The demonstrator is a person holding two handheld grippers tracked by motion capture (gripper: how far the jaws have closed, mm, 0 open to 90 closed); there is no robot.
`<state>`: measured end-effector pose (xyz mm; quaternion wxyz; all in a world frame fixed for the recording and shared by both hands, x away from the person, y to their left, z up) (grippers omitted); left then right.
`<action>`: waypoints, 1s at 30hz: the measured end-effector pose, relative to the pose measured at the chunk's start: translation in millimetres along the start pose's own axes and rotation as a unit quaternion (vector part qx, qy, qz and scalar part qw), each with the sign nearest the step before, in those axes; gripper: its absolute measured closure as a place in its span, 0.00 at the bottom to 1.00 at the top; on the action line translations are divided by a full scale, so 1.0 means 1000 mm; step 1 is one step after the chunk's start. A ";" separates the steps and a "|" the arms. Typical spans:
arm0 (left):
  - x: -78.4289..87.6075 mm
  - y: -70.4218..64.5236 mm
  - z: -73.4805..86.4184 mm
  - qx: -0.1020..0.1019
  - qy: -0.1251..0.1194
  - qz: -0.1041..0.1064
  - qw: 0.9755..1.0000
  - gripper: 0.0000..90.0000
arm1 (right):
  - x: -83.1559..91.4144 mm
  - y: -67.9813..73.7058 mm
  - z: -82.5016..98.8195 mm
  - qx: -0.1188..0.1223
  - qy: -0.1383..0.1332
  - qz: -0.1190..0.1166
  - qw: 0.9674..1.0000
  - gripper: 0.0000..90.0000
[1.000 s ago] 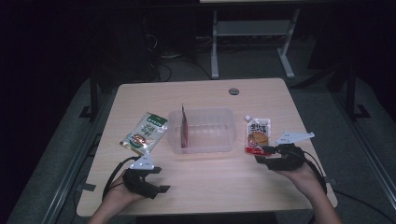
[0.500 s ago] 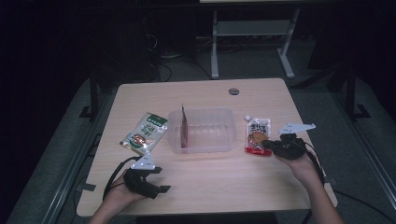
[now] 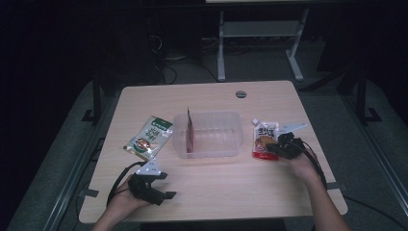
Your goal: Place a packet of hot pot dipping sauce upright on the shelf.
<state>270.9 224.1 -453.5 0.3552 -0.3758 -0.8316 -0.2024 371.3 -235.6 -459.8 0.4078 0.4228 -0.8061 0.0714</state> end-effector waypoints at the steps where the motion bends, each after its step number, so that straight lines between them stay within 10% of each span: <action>1: 0.000 0.000 0.000 0.000 0.000 0.000 1.000 0.24 | -0.001 0.000 0.000 0.003 0.001 0.001 1.000 1.00; 13: 0.001 -0.001 0.000 0.000 0.000 -0.002 1.000 0.24 | -0.012 0.002 0.001 0.006 0.032 0.002 0.999 1.00; 30: 0.002 0.000 0.000 -0.001 0.000 -0.001 1.000 0.24 | -0.018 0.063 0.005 0.066 0.091 -0.067 0.991 1.00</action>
Point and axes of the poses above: each handheld gripper's, and its own axes: x roughly backward along the jaws, z roughly out of its underside, y roughly to its left, the point moved 1 cm from there along -x, roughly forward along the jaws, and after that the axes turned 15 degrees about -z, right-handed, at the moved point
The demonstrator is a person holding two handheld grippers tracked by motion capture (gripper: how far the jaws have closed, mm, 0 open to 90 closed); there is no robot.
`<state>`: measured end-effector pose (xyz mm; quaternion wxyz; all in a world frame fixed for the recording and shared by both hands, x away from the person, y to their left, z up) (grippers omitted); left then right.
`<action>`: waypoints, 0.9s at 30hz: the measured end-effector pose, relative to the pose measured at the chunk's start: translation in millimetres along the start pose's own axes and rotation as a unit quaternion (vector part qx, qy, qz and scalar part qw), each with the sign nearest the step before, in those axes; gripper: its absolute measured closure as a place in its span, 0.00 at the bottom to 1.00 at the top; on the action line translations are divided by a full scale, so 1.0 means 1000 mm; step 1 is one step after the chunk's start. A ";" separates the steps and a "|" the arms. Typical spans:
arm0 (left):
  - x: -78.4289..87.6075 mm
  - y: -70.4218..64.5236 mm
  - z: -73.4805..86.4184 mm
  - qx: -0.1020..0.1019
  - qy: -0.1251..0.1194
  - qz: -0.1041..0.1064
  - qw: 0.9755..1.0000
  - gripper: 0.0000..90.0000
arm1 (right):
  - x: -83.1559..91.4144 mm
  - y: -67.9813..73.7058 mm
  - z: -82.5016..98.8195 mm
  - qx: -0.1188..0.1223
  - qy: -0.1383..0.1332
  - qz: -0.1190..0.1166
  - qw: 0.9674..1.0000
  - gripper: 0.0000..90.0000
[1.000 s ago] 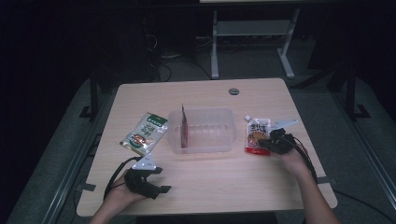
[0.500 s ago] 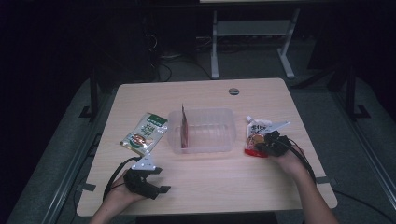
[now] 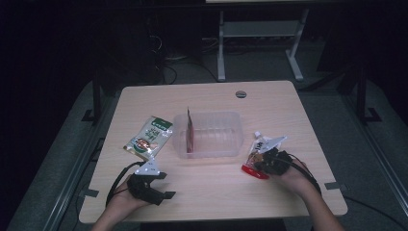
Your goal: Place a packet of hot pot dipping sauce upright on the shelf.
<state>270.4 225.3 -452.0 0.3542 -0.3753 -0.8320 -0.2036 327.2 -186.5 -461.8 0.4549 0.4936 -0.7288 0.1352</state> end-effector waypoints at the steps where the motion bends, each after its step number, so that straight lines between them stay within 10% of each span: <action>1: 0.000 0.000 0.000 -0.002 0.002 0.000 1.000 0.24 | -0.002 0.004 -0.001 0.004 0.003 -0.004 1.000 1.00; 20: -0.001 -0.001 -0.001 -0.004 0.002 0.001 1.000 0.25 | -0.045 0.062 -0.037 0.107 0.028 -0.081 0.991 1.00; 27: 0.000 -0.004 -0.004 0.000 -0.004 0.008 1.000 0.26 | -0.035 0.064 -0.039 0.095 0.002 -0.092 0.991 1.00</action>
Point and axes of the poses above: each handheld gripper's, and its own axes: x roughly backward along the jaws, z roughly out of its underside, y roughly to its left, the point moved 1 cm from there along -x, roughly forward along the jaws, and after that the axes turned 15 degrees about -z, right-handed, at the moved point
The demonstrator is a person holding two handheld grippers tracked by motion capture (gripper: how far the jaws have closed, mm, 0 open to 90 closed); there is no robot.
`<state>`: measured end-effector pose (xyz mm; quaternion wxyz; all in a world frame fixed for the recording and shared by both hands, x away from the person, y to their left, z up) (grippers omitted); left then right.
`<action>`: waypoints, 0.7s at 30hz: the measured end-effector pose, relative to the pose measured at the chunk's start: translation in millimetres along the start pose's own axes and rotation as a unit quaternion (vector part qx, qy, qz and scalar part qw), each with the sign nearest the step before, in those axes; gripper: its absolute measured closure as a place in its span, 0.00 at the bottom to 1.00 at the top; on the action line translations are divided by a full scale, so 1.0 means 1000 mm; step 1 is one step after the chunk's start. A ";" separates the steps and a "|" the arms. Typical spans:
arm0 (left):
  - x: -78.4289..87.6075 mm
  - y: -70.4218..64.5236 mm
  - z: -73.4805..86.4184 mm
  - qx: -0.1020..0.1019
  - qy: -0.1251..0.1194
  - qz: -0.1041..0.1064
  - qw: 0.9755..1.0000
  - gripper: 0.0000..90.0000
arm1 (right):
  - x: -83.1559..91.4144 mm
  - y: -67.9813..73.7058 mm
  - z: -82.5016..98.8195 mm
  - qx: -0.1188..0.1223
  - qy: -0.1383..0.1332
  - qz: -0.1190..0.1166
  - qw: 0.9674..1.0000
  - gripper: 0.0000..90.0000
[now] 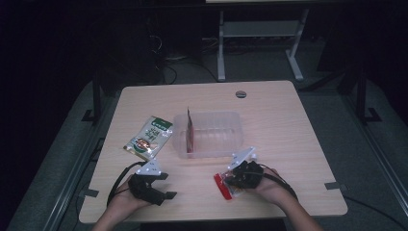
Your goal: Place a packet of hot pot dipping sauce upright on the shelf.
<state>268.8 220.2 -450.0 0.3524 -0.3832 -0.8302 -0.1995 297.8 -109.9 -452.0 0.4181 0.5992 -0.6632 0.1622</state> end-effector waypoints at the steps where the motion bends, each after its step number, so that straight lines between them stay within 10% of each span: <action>1: 0.000 0.000 0.000 0.000 0.000 0.000 1.000 0.26 | 0.007 -0.002 0.003 -0.006 -0.008 0.007 1.000 1.00; 11: -0.007 -0.012 -0.011 -0.013 -0.004 0.012 1.000 0.29 | 0.062 -0.017 0.050 -0.075 -0.050 0.064 0.994 1.00; 21: -0.006 -0.009 -0.008 -0.011 -0.004 0.010 1.000 0.29 | 0.051 -0.038 0.064 -0.105 -0.015 0.057 0.993 1.00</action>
Point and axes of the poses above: each handheld gripper's, and its own axes: x roughly backward along the jaws, z roughly out of its underside, y roughly to its left, the point moved 1 cm from there along -x, roughly forward along the jaws, and after that the axes turned 15 degrees about -z, right-handed, at the moved point
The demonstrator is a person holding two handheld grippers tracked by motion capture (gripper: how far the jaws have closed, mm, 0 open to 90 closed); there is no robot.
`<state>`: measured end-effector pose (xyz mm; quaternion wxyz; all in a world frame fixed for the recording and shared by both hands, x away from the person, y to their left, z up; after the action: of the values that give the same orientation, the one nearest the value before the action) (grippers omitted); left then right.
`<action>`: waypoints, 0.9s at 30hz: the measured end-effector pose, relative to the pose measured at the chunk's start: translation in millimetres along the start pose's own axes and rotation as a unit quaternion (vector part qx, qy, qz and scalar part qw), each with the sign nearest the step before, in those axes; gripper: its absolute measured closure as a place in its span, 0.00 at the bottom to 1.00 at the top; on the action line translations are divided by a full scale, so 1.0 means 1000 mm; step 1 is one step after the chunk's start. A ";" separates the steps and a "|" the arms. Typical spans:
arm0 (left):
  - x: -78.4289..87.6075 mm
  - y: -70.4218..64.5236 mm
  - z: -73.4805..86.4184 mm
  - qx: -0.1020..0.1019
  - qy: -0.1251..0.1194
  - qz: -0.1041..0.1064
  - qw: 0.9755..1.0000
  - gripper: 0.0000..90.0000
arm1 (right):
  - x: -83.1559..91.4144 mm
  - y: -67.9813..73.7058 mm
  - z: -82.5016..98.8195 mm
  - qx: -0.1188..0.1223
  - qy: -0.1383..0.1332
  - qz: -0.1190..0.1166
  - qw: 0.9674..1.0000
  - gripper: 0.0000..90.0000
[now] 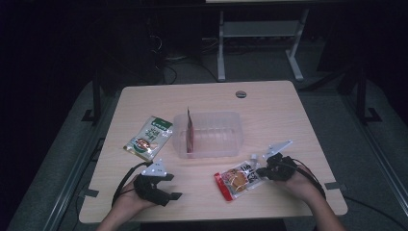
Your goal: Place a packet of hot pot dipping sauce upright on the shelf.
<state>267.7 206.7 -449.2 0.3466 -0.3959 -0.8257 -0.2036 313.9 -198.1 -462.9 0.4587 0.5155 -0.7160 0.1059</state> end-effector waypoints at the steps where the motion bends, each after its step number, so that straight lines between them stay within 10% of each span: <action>1: 0.000 0.001 0.000 -0.002 0.002 -0.001 1.000 0.29 | -0.002 0.001 -0.002 -0.001 -0.001 -0.002 1.000 1.00; 12: 0.002 -0.004 -0.004 -0.007 -0.006 0.004 1.000 0.34 | -0.026 0.030 -0.018 0.032 0.014 -0.041 0.999 1.00; 20: -0.003 -0.015 -0.015 -0.020 -0.016 0.009 1.000 0.57 | -0.038 0.045 -0.028 0.059 0.024 -0.054 0.996 1.00; 27: -0.014 -0.025 -0.040 -0.042 -0.023 0.039 0.998 0.91 | -0.016 0.042 -0.021 0.015 -0.015 -0.048 0.999 0.87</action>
<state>270.5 160.0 -434.2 0.3186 -0.4467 -0.8079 -0.2149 290.5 -156.3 -449.8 0.4448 0.5582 -0.6950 0.0871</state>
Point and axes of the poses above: each handheld gripper's, and its own axes: x roughly backward along the jaws, z roughly out of its underside, y roughly to its left, the point moved 1 cm from there along -x, roughly forward along the jaws, and after that the axes turned 15 degrees about -z, right-handed, at the moved point
